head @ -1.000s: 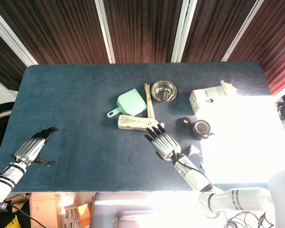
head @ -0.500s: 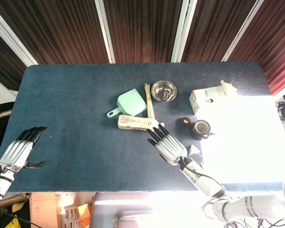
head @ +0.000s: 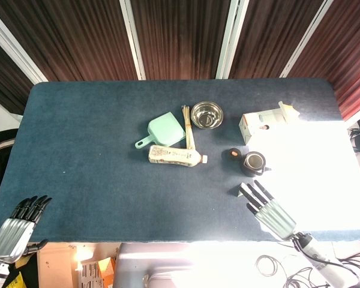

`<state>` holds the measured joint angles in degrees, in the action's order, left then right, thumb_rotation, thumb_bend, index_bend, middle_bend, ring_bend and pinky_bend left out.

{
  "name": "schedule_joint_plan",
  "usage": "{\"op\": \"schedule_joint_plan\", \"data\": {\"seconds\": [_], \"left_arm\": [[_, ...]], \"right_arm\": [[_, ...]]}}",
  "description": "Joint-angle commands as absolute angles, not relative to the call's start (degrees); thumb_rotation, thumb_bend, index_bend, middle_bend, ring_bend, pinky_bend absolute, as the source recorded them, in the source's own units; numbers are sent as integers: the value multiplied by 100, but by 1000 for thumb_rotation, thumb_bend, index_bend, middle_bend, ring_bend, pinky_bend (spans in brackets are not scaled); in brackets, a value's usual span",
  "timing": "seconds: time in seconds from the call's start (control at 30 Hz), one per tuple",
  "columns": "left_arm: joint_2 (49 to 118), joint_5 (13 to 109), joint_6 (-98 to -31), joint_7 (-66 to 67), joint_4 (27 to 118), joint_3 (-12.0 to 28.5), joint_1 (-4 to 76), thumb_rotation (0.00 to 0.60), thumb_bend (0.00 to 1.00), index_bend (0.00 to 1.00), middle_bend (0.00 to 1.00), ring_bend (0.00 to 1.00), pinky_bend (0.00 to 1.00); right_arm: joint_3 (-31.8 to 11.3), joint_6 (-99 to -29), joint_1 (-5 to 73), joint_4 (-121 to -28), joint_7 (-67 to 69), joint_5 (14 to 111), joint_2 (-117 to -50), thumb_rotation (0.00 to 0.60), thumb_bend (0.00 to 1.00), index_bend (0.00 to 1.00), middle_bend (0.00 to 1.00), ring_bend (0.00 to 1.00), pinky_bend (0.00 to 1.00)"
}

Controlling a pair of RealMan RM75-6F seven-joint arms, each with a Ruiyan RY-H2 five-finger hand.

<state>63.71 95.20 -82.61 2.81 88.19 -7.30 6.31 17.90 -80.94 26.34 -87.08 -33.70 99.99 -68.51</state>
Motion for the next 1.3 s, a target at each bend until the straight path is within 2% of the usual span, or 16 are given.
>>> {"op": "schedule_joint_plan", "data": {"seconds": [0.03,0.33,0.67,1.3], "left_arm": [[6460,9507,-8172,260,8724,-727,645,600,42,0,78,51,102],[6518,9331,-8036,247,8649,-631,669,600,42,0,78,49,102],[6562,9353,-8000,317,8604,-617,679,600,42,0,78,47,102],[6578,9301,-8070,264,8535,-539,637,600,42,0,78,44,102]], "right_arm": [[1789,-8005,2368,-8062,-3096,10098,-7013,600,310,419,0,0,0],[1443,-7515,2467,-7304,-3152,10206,-7391,600,310,475,0,0,0],[1273,-7077,2534,-6900,-2906,10269,-7762,600,310,478,0,0,0],[1090,-6779,2561,-6360,-2354,10292,-8191,600,311,490,0,0,0]]}}
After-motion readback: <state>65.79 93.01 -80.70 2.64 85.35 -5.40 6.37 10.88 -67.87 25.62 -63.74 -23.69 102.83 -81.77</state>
